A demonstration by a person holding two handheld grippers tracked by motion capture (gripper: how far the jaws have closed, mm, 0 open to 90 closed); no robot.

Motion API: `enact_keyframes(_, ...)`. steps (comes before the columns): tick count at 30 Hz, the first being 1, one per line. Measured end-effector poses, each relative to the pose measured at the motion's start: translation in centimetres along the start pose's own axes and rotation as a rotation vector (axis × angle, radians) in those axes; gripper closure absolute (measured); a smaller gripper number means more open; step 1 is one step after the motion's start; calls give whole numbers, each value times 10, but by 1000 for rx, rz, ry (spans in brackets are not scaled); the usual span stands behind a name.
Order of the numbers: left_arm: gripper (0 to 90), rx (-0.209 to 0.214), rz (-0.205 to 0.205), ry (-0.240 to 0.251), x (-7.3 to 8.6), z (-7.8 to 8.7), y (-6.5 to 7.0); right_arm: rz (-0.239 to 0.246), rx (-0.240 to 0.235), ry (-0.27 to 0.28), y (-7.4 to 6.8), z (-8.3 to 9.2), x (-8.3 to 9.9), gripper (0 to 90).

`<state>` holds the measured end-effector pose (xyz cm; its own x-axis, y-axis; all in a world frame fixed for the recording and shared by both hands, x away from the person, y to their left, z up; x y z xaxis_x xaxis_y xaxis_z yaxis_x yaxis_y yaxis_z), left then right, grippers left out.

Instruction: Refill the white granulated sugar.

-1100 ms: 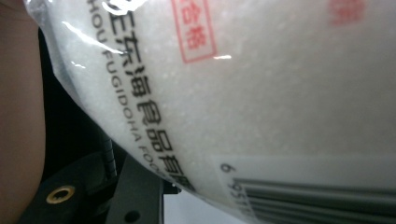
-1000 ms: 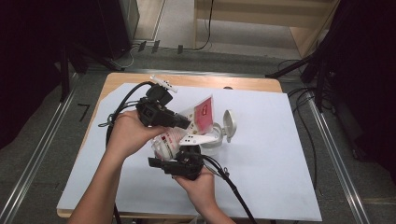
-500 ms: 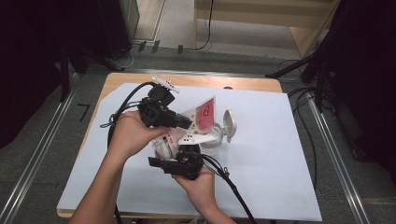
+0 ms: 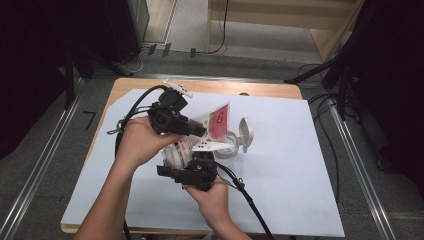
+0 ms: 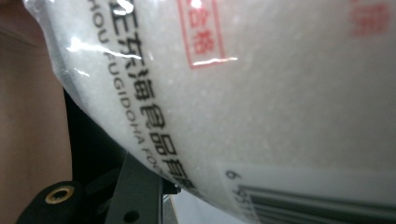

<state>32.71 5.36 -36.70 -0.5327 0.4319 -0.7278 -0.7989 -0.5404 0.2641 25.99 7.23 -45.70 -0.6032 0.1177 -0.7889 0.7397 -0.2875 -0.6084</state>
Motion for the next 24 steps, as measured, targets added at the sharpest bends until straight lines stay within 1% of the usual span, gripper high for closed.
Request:
enact_keyframes(3, 741, 1, 10, -7, -1, 0, 1, 13, 7, -1, -1, -1, 0, 596)
enact_keyframes(6, 763, 2, 5, -9, -2, -2, 2, 42, 19, -15, -1, -1, 1, 584)
enact_keyframes(8, 769, 0, -6, -14, -2, -3, 3, 63, 35, -18, 0, -1, 2, 566)
enact_keyframes(9, 769, -4, -6, -17, -3, -4, 4, 63, 36, -18, 0, 0, 2, 564)
enact_keyframes(11, 768, -1, -1, -19, -3, -5, 4, 59, 39, -16, 1, 0, 1, 594)
enact_keyframes(13, 763, 0, -4, -21, -4, -5, 4, 57, 41, -10, 2, 1, 1, 603)
enact_keyframes(16, 754, -2, -3, -18, -5, -6, 4, 41, 27, 0, 1, 1, 0, 614)
enact_keyframes(18, 751, 2, -8, -29, -5, -5, 4, 32, 23, 3, 0, 1, -1, 615)
enact_keyframes(24, 751, 2, -13, -38, -6, -6, 3, 33, 28, 6, 1, 1, -2, 608)
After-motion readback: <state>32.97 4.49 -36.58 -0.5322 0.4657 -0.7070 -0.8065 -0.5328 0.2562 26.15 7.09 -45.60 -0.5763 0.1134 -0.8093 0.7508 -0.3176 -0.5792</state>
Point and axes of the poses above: each handheld gripper's, and its own axes: z roughly backward along the jaws, x roughly out of its underside, y roughly to its right, the point moved 9 cm from there along -z, roughly forward along the jaws, and after that the axes turned 10 degrees about y, right-handed, at the moved point
